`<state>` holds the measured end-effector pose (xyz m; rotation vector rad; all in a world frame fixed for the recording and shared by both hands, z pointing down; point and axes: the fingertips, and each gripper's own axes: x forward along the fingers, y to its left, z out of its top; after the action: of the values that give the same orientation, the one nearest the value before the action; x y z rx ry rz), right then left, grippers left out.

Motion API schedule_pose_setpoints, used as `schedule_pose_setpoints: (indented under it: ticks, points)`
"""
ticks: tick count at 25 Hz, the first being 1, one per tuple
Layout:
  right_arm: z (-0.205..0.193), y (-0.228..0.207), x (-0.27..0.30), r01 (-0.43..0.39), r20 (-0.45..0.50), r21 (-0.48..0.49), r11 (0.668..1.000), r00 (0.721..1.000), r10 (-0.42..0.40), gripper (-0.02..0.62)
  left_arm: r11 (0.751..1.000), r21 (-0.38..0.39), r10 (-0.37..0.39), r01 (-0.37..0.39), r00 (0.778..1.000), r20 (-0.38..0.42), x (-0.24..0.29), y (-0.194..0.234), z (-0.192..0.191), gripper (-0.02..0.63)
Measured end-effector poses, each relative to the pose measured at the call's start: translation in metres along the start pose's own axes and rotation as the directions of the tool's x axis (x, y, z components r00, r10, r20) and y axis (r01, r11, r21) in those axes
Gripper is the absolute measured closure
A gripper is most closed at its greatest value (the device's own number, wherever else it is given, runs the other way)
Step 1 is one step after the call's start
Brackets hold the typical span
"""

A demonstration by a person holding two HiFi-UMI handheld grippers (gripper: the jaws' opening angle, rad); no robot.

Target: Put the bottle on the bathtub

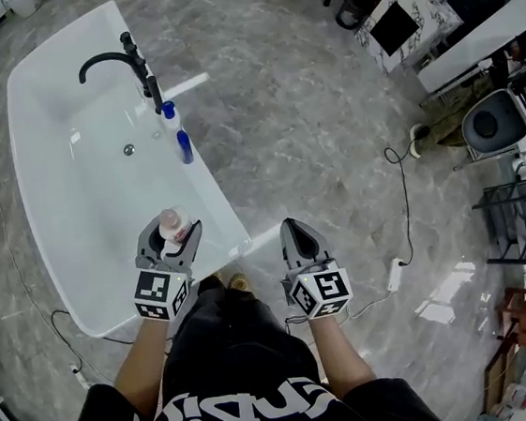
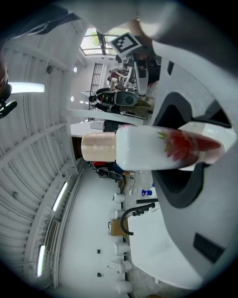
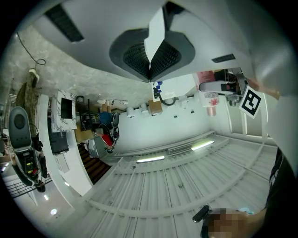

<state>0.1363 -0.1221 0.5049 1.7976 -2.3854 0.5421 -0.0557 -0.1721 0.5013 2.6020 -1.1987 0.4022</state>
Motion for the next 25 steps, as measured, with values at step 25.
schedule_pose_setpoints:
  ticks: [25]
  points:
    - [-0.071,-0.047,0.128,0.014,-0.095,0.035,0.999,0.995,-0.01,0.572,0.999,-0.016,-0.029,0.029,0.999,-0.026,0.149,0.066,-0.084,0.38]
